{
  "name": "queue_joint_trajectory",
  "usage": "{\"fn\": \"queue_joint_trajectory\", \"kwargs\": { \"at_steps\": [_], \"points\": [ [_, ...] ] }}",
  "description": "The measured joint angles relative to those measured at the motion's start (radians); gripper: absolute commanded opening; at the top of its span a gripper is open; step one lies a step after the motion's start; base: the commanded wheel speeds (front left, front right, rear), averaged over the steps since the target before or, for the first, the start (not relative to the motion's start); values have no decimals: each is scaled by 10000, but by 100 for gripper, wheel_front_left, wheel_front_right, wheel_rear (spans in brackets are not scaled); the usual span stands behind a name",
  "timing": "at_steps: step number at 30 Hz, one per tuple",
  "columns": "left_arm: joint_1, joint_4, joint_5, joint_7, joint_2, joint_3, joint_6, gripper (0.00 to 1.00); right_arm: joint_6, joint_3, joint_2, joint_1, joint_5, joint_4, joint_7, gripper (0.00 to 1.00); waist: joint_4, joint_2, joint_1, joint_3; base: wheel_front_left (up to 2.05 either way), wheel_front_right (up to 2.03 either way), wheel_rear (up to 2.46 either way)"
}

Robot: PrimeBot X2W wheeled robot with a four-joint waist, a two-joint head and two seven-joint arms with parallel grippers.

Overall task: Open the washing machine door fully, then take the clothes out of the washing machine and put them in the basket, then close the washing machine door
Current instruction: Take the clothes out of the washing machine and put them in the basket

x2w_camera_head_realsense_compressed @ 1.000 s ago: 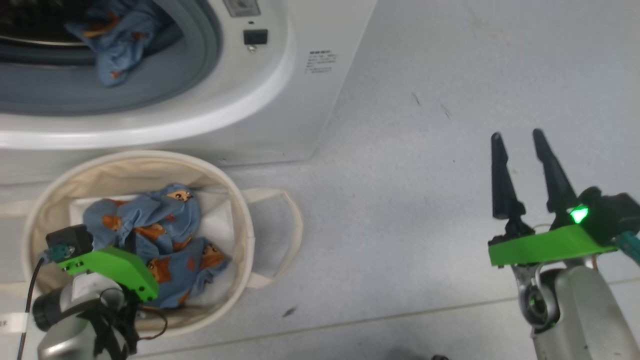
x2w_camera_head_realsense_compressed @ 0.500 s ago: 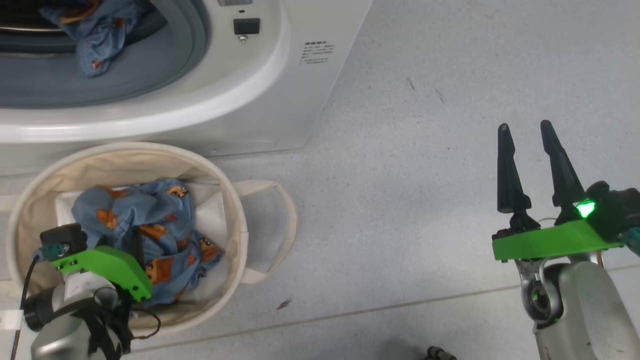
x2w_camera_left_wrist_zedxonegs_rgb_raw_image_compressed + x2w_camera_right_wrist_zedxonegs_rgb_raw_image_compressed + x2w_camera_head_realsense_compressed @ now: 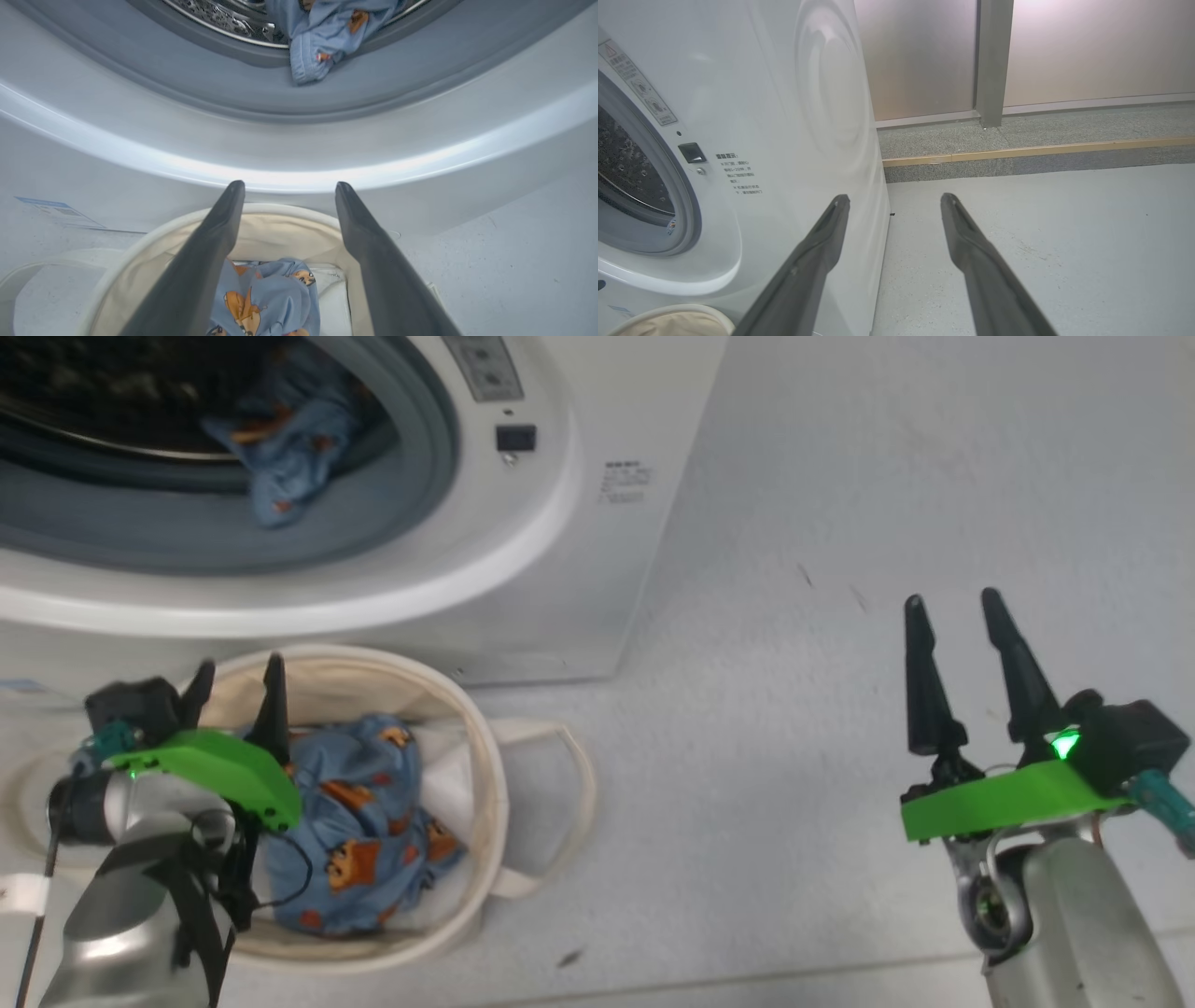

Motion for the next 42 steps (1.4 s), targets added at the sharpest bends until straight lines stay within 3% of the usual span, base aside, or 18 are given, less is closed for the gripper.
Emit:
{"fn": "queue_joint_trajectory", "kwargs": {
  "at_steps": [6, 14, 20, 28, 42],
  "points": [
    [1476, -2182, 627, -10, 92, 1057, 173, 100, 0, 263, -2, 411, 0, 380, 0, 100, 345, 0, 0, -938, 0, 0, 0],
    [3598, -4709, 1168, -10, -107, 2150, 71, 100, 0, 451, 6, 1075, 48, 740, 0, 100, 746, 0, -1, -2246, 0, 0, 0],
    [4945, -6326, 1444, -10, -276, 2447, 58, 100, 0, 420, 17, 1569, 100, 892, 0, 100, 1056, 0, -1, -2863, 0, 0, 0],
    [6130, -7369, 1653, 0, -460, 2293, 226, 100, 0, 579, 69, 1600, 88, 970, 0, 100, 1343, 0, -1, -3311, 0, 0, 0],
    [6443, -7492, 1572, 268, -437, 2163, 263, 100, 0, 466, 73, 1773, 86, 1020, 0, 100, 1492, 1, -1, -3645, 0, 0, 0]
  ]
}}
